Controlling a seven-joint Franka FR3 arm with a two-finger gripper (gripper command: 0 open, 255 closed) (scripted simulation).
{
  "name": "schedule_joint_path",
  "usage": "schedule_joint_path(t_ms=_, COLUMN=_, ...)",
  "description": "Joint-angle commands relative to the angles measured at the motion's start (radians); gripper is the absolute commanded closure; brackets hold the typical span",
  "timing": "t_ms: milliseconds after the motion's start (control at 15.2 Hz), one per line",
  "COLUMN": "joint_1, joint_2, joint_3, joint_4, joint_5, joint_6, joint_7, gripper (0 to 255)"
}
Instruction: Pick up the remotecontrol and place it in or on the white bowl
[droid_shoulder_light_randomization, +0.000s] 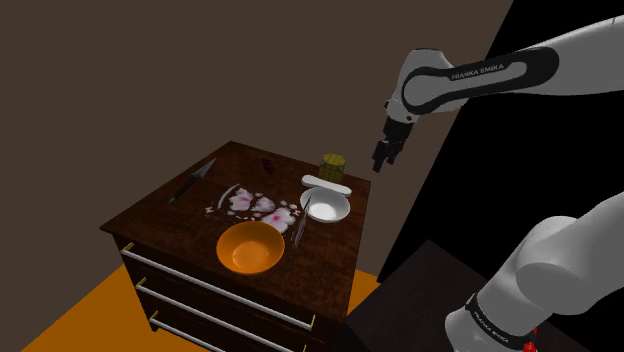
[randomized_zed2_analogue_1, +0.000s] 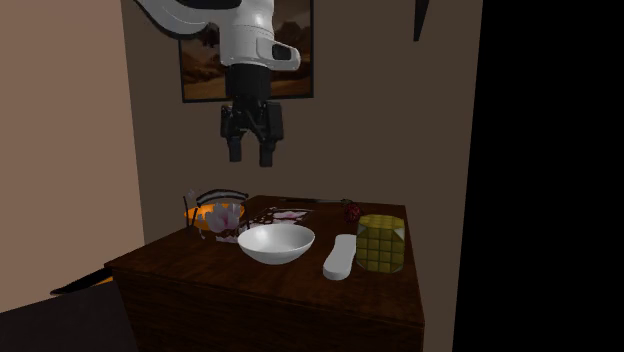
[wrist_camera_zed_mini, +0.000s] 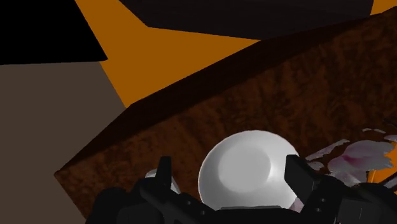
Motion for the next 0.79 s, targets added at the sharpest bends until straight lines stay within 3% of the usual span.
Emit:
schedule_joint_path(t_ms=0, joint_1=0.001, joint_2=0.078, joint_3=-0.015, joint_4=0.018, joint_5=0.0, joint_6=0.061, joint_7=-0.043, gripper=0)
schedule_joint_path(t_ms=726, joint_1=-0.005, joint_2=0.512, joint_3=-0.035, joint_4=0.246, joint_5=0.056, joint_6=0.264, joint_7=-0.243, gripper=0)
